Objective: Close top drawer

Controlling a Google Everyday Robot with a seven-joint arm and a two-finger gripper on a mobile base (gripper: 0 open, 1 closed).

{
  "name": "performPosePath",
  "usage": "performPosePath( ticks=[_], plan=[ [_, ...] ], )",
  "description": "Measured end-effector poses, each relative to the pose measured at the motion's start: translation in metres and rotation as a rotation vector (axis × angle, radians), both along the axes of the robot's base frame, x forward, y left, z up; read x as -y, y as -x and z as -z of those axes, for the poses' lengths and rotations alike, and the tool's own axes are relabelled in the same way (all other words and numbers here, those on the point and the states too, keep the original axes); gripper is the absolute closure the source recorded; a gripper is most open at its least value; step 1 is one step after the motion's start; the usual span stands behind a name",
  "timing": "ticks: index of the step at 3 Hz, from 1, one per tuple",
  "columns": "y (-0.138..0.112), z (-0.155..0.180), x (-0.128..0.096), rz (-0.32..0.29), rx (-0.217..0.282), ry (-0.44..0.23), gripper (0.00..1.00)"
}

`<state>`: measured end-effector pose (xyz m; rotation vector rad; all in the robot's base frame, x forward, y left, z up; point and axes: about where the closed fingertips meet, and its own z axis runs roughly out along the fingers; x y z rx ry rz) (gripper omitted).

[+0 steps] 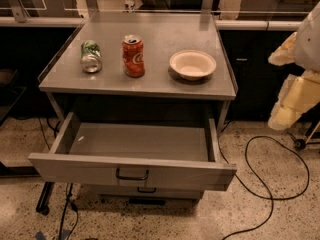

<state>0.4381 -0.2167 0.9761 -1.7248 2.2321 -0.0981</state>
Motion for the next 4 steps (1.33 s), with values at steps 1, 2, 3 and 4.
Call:
performPosePath(
  ticks=[1,2,3,4],
  plan=[
    [0.0000,0.0000,0.0000,0.000,0.000,0.000,0.44],
    [0.0000,0.0000,0.0000,0.000,0.000,0.000,0.69],
    [0.0000,0.0000,0.0000,0.000,0.000,0.000,0.92],
    [0.0001,-0.0009,-0.0006,0.006,0.002,-0.005,1.00]
  ],
)
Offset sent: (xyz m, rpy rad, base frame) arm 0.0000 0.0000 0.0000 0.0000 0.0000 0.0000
